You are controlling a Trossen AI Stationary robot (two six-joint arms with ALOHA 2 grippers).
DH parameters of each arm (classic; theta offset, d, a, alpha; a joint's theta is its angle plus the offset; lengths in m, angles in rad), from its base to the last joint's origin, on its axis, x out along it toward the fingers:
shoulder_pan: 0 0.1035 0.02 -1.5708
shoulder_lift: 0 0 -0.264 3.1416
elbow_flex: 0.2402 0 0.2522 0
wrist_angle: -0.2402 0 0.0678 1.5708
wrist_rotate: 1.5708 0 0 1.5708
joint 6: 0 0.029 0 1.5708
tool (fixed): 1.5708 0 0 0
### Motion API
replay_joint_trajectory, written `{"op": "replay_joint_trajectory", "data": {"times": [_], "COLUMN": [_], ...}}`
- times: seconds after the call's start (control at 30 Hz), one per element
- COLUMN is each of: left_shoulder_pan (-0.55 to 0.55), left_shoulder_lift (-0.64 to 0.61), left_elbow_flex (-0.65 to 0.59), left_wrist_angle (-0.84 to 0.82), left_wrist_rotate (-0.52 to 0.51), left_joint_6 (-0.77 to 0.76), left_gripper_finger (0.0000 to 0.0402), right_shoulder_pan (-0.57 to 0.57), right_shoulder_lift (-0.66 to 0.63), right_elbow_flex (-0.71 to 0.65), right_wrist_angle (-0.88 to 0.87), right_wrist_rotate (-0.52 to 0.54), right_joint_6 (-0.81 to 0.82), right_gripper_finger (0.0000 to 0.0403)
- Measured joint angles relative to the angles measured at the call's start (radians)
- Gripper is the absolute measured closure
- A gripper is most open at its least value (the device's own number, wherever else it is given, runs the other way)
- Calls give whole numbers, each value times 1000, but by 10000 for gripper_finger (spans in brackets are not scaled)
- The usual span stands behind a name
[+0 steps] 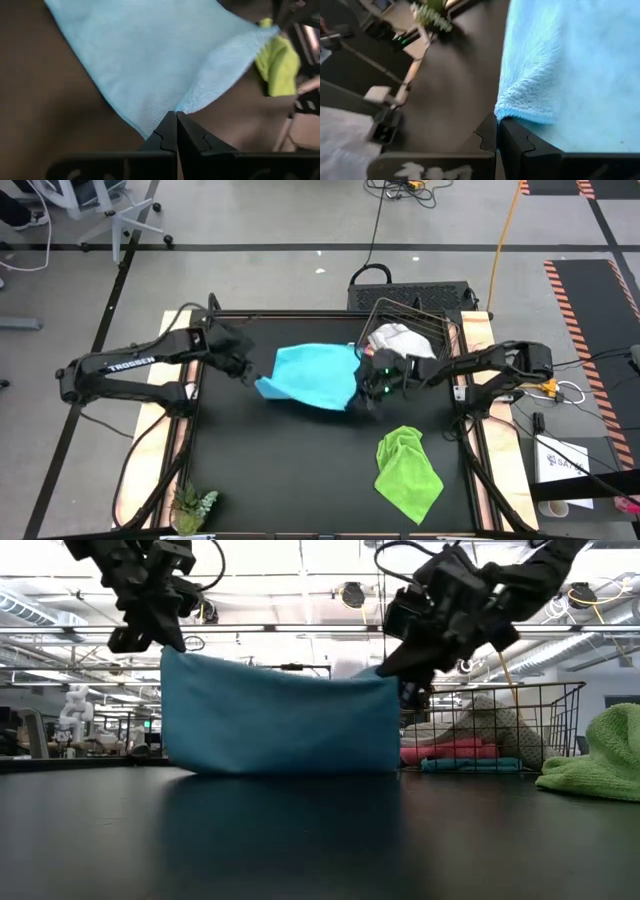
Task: Fold microfiber towels
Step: Fold the blue towel
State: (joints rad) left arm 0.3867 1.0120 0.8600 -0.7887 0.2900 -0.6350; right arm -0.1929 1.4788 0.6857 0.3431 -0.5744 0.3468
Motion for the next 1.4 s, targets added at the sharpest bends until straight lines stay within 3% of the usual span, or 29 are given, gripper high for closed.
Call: {"op": "replay_joint_trajectory", "data": {"times": [0.2,0.47,0.53,0.73,1.03,1.2,1.4], "left_shoulder_pan": [-187,-391,-420,-466,-505,-503,-506], "left_shoulder_lift": [41,108,116,128,129,152,231], "left_elbow_flex": [0,0,0,0,0,-1,-1], "left_wrist_angle": [0,60,90,184,196,192,230], "left_wrist_rotate": [-128,-157,-173,-216,-272,-342,-295], "left_joint_6": [-197,-392,-410,-453,-497,-489,-478], "left_gripper_finger": [400,399,399,398,399,398,398], "right_shoulder_pan": [129,258,279,310,353,349,318], "right_shoulder_lift": [0,0,0,0,0,0,0], "right_elbow_flex": [-54,-64,-64,-65,-65,-65,-65], "right_wrist_angle": [39,42,34,-35,-101,-88,-72], "right_wrist_rotate": [5,5,59,102,101,107,160], "right_joint_6": [136,277,311,321,321,298,257], "right_gripper_finger": [403,402,395,350,282,274,273]}}
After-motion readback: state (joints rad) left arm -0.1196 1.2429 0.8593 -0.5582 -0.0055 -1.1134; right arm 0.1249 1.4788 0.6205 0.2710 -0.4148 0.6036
